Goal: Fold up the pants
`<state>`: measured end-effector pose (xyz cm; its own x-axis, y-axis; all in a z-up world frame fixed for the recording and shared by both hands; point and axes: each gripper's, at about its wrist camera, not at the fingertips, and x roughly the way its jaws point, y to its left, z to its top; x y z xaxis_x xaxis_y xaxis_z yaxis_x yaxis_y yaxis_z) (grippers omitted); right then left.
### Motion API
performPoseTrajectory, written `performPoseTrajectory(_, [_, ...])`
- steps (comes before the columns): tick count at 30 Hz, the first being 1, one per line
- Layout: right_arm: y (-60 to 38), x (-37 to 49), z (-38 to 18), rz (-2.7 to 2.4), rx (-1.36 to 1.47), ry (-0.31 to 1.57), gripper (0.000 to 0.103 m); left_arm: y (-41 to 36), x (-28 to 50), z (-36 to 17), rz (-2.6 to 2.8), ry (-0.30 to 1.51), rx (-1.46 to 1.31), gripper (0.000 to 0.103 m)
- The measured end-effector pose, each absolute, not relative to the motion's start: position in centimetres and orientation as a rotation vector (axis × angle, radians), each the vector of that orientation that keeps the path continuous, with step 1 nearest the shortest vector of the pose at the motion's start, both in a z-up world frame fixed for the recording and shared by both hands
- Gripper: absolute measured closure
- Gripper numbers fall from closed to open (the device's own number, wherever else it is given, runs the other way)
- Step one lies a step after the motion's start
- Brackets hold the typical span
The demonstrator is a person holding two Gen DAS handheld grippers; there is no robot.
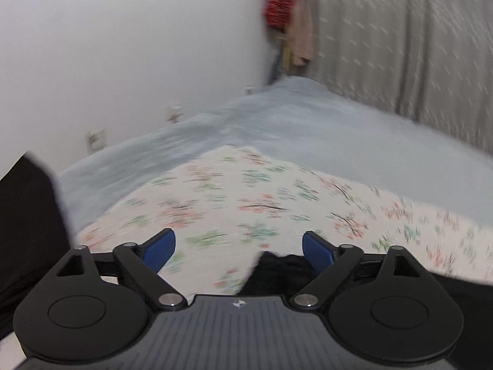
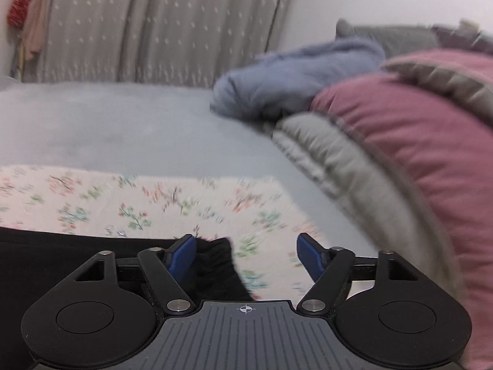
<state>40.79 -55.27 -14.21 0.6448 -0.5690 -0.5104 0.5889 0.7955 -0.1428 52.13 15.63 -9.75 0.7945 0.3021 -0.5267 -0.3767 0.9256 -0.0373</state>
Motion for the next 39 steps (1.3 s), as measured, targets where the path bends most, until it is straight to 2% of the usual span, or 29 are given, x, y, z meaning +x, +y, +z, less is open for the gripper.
performPoseTrajectory(5, [-54.4,31.5,-9.8,-0.543,0.19,0.558,0.018,19.7,43.6,-8.2,0.394,0.589,-0.34,0.013])
performPoseTrajectory(9, [-52.2,24.6,-8.6,-0.436,0.294,0.594,0.016,21.4,38.0,-8.2,0.418,0.663,-0.504,0.013])
performPoseTrajectory(11, [-50.4,21.5,-8.5,-0.381,0.354,0.605,0.016,20.5,36.1,-8.4,0.394,0.685,-0.502,0.013])
performPoseTrajectory(19, [-43.0,12.4,-10.3,-0.329,0.47,0.688,0.016,18.1,32.8,-12.1,0.326,0.806,-0.448,0.013])
performPoseTrajectory(23, [-43.3,8.3,-12.8,-0.403,0.568,0.689,0.016,18.6,32.9,-13.8,0.338,0.81,-0.473,0.014])
performPoseTrajectory(24, [-43.6,7.3,-13.4,-0.442,0.592,0.684,0.016,18.7,32.9,-13.8,0.343,0.797,-0.474,0.017])
performPoseTrajectory(26, [-44.6,5.6,-14.9,-0.546,0.625,0.686,0.016,19.0,33.1,-13.7,0.341,0.76,-0.477,0.032])
performPoseTrajectory(27, [-45.3,4.6,-15.6,-0.593,0.66,0.685,0.016,19.0,33.3,-13.8,0.332,0.754,-0.48,0.035])
performPoseTrajectory(28, [-46.0,3.8,-16.2,-0.619,0.713,0.68,0.016,19.1,33.6,-14.0,0.319,0.758,-0.48,0.045])
performPoseTrajectory(29, [-46.6,3.0,-16.8,-0.629,0.783,0.664,0.016,19.0,33.9,-14.1,0.311,0.77,-0.476,0.062])
performPoseTrajectory(30, [-47.0,2.5,-17.4,-0.624,0.852,0.652,0.017,18.9,34.2,-14.3,0.307,0.787,-0.467,0.07])
performPoseTrajectory(31, [-47.4,2.4,-18.2,-0.598,0.921,0.651,0.021,18.9,34.4,-14.4,0.311,0.796,-0.459,0.079])
performPoseTrajectory(32, [-47.4,2.6,-18.6,-0.584,0.947,0.654,0.035,18.9,34.5,-14.3,0.316,0.793,-0.462,0.087])
performPoseTrajectory(33, [-47.4,2.6,-18.7,-0.597,0.932,0.651,0.052,19.0,34.4,-14.1,0.323,0.786,-0.479,0.089])
performPoseTrajectory(34, [-47.3,2.8,-18.5,-0.6,0.907,0.642,0.091,19.2,34.2,-13.8,0.332,0.773,-0.502,0.092])
performPoseTrajectory(35, [-47.3,2.7,-18.5,-0.578,0.921,0.622,0.089,19.3,34.0,-13.5,0.337,0.764,-0.507,0.093])
performPoseTrajectory(39, [-46.6,2.3,-16.4,-0.578,0.833,0.523,0.09,21.5,32.6,-12.3,0.374,0.743,-0.578,0.095])
